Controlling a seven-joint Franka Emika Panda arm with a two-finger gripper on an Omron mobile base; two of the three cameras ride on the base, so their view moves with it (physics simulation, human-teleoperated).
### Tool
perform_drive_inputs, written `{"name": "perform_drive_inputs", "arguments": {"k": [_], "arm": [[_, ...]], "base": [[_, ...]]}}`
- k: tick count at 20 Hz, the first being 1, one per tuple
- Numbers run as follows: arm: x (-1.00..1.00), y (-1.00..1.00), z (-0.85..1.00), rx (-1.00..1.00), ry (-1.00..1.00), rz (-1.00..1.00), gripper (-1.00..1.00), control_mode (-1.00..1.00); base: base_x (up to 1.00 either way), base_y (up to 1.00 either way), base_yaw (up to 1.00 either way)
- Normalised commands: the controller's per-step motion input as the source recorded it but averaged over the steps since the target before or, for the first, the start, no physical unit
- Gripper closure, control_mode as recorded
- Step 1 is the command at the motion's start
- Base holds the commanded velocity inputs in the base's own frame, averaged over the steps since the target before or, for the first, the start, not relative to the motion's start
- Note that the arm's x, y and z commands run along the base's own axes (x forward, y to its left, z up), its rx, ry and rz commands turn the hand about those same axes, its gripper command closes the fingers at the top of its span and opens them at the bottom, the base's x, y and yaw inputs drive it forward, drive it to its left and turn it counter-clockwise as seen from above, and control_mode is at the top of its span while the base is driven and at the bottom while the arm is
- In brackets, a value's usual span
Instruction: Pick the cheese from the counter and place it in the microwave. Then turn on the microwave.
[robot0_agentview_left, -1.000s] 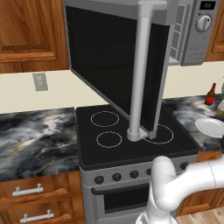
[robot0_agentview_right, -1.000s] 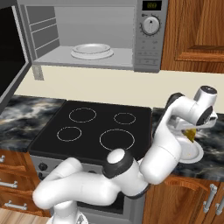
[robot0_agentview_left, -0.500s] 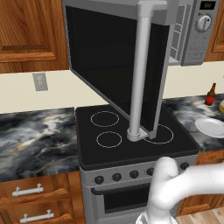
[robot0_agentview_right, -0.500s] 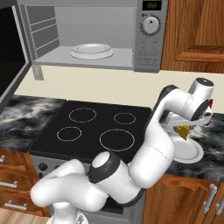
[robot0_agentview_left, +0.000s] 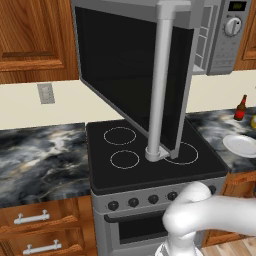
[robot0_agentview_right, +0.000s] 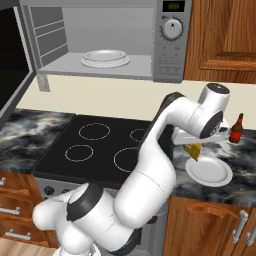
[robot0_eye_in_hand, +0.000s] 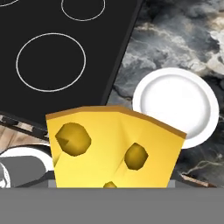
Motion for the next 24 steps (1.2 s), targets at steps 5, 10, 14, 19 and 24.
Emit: {"name": "perform_drive_inputs", "arguments": {"k": [5, 10, 14, 19, 24], "arm": [[-0.53, 0.59, 0.42, -0.02, -0.16, 0.00, 1.00, -1.00], [-0.33, 0.58, 0.34, -0.01, -0.15, -0.01, 1.00, -1.00], [-0.27, 0.57, 0.28, 0.00, -0.10, -0.01, 1.00, -1.00], [-0.21, 0.45, 0.42, 0.00, -0.04, 0.00, 1.00, -1.00], [-0.26, 0.43, 0.45, 0.00, -0.01, 0.00, 1.00, -1.00]], "base": [[0.00, 0.00, 0.00], [0.00, 0.00, 0.00], [0.00, 0.00, 0.00], [0.00, 0.00, 0.00], [0.00, 0.00, 0.00]]}}
